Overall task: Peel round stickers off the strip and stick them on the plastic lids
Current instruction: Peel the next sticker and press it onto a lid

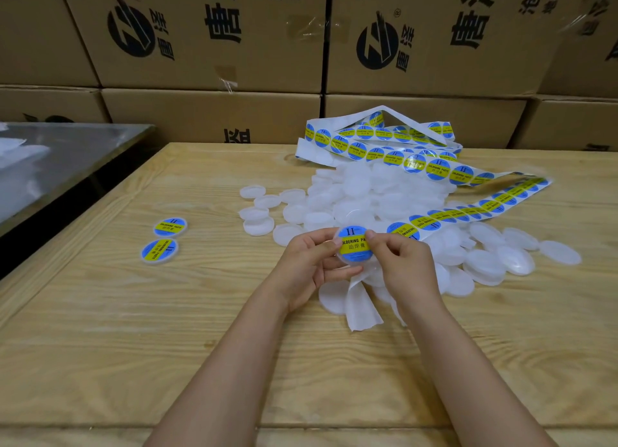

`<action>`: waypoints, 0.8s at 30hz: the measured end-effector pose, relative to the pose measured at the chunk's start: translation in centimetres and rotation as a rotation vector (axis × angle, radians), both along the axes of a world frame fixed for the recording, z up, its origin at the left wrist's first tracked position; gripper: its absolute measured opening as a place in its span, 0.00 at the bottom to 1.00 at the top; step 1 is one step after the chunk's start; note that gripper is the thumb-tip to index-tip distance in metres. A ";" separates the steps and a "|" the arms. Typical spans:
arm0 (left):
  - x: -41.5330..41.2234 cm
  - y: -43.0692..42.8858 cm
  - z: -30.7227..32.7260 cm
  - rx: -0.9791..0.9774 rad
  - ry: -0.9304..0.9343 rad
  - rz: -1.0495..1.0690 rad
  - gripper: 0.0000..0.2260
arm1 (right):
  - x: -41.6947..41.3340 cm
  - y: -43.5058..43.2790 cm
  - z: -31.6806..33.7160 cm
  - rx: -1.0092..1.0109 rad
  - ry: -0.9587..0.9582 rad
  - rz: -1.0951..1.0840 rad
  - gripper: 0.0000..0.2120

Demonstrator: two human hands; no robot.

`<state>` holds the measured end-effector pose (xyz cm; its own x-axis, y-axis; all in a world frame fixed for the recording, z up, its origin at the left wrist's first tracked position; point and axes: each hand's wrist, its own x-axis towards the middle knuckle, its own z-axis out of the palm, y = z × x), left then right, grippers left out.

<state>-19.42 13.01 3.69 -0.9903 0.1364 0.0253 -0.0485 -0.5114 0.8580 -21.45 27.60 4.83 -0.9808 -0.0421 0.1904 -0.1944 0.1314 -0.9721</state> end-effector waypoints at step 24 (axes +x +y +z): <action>-0.1 1.3 -0.2 -0.242 0.053 0.167 0.10 | 0.0 -0.1 -0.5 0.996 0.772 -0.518 0.15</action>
